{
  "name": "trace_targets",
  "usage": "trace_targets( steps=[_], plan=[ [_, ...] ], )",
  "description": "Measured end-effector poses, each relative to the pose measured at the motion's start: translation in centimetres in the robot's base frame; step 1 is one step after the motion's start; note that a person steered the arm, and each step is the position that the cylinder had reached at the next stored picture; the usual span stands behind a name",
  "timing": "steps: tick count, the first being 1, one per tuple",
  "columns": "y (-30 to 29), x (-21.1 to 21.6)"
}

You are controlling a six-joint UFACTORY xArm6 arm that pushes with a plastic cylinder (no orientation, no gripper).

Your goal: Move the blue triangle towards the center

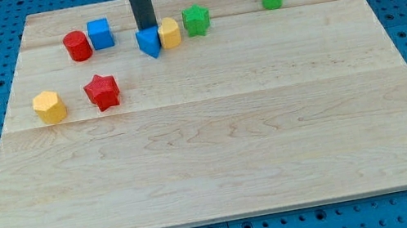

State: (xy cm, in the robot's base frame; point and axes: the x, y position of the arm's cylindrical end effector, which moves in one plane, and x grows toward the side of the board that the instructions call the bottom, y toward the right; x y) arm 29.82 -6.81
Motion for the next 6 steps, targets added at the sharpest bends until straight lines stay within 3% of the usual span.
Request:
trace_targets(
  steps=[2,4,5,6],
  plan=[
    [4.0,3.8],
    [-8.6,3.9],
    [-4.3,5.6],
    [3.7,5.6]
  ],
)
